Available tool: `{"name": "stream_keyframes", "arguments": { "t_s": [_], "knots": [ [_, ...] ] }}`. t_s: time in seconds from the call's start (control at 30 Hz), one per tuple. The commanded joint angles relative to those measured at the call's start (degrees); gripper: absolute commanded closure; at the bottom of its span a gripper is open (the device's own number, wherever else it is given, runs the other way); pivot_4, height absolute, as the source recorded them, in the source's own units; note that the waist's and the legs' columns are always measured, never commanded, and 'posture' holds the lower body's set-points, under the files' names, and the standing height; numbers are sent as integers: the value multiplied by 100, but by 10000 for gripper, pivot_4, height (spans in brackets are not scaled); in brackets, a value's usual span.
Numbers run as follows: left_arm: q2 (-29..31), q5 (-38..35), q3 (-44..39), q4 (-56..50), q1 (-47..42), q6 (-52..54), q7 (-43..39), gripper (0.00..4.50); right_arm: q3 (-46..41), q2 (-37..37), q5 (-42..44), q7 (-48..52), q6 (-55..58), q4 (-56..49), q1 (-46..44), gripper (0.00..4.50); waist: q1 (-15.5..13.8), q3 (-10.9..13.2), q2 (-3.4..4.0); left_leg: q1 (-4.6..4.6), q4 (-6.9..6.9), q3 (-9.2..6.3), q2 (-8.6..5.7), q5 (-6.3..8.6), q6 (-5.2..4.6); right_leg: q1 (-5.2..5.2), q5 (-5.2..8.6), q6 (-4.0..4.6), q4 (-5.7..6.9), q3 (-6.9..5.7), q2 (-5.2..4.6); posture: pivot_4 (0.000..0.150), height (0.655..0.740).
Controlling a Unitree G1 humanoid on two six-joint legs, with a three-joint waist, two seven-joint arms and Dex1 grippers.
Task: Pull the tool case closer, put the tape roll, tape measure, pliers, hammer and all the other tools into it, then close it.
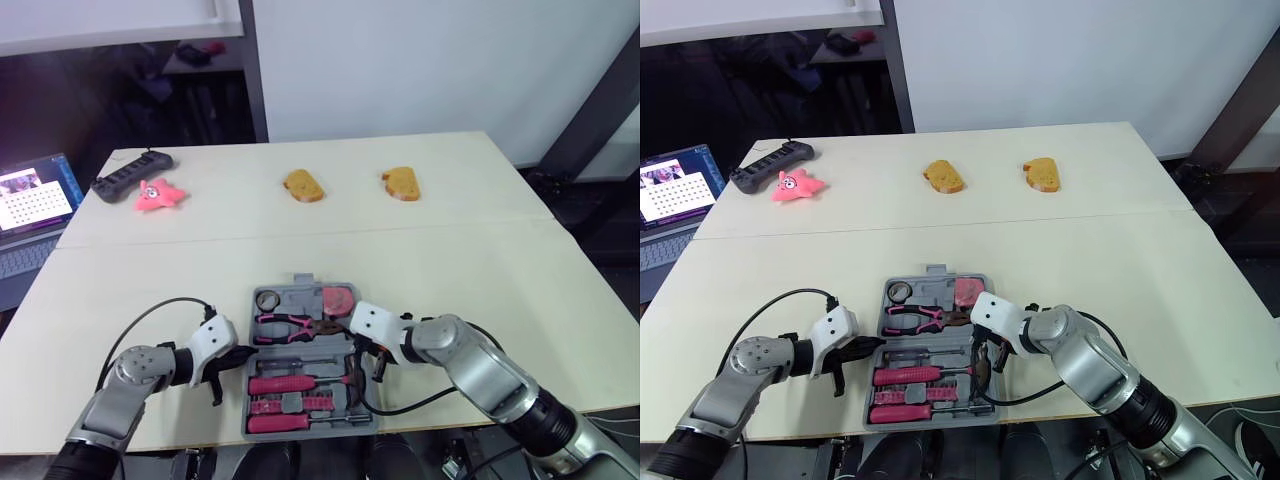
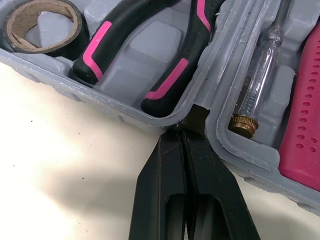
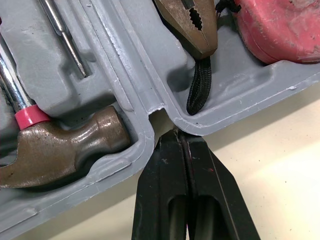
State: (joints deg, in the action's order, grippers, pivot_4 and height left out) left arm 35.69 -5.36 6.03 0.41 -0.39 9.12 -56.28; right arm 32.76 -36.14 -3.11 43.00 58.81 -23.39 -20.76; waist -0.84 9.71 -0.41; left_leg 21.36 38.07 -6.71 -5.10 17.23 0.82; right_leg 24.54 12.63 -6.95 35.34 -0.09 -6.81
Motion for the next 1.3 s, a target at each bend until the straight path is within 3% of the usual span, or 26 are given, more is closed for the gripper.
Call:
{"name": "stream_keyframes", "arguments": {
  "t_s": [0.03,0.2,0.33,0.57,0.67,0.87,0.97,1.2,1.3],
  "knots": [
    [-71,41,220,-105,-13,37,41,44262,17,36,94,15,-76,-262,-16,45000,0,0,0,0,0,0,0,0,0,0,0,0,0,0,0,1500,7219],
    [158,-83,-81,-483,157,432,122,44262,-342,-106,157,25,-300,-227,-25,45000,15,1,-2,2,0,0,0,0,0,2,0,0,-1,0,0,1500,7219],
    [734,-491,-926,-1108,678,668,3,44262,-957,-668,291,231,-780,-292,84,45000,63,11,-12,11,-4,2,4,2,-2,16,0,0,-1,1,3,1500,7219],
    [591,-2282,-1462,-1948,1339,489,-1129,44262,-2117,-707,976,318,-727,-305,442,45000,16,13,-11,12,-8,4,6,5,-7,8,1,1,-13,-1,-2,1500,7219],
    [356,-2053,-966,-1542,1454,-127,-1521,44262,-2385,-353,1367,242,-441,-267,387,45000,22,14,-11,11,-6,7,6,7,-11,7,1,2,-16,0,-3,1500,7219],
    [-103,-1667,-342,-722,1104,-678,-1547,44262,-2531,-17,1771,69,103,-231,197,45000,1,15,-11,12,-3,5,6,5,-8,5,1,6,-14,-1,-1,1500,7219],
    [-140,-1352,-64,-299,988,-926,-1527,45000,-2510,28,1886,-11,287,-175,87,35514,11,15,-10,11,-3,5,5,6,-10,6,0,5,-15,-1,-1,1500,7219],
    [-48,-705,327,573,794,-1463,-1409,45000,-2828,416,2250,-365,951,233,-304,1965,18,8,2,9,-6,5,6,6,-9,9,0,5,-12,0,-1,1500,7219],
    [-19,-452,429,784,716,-1541,-1221,45000,-3272,839,2530,-584,1599,779,-654,549,21,4,9,6,-6,5,6,6,-9,6,-1,6,-12,0,0,1500,7219]
  ]
}}
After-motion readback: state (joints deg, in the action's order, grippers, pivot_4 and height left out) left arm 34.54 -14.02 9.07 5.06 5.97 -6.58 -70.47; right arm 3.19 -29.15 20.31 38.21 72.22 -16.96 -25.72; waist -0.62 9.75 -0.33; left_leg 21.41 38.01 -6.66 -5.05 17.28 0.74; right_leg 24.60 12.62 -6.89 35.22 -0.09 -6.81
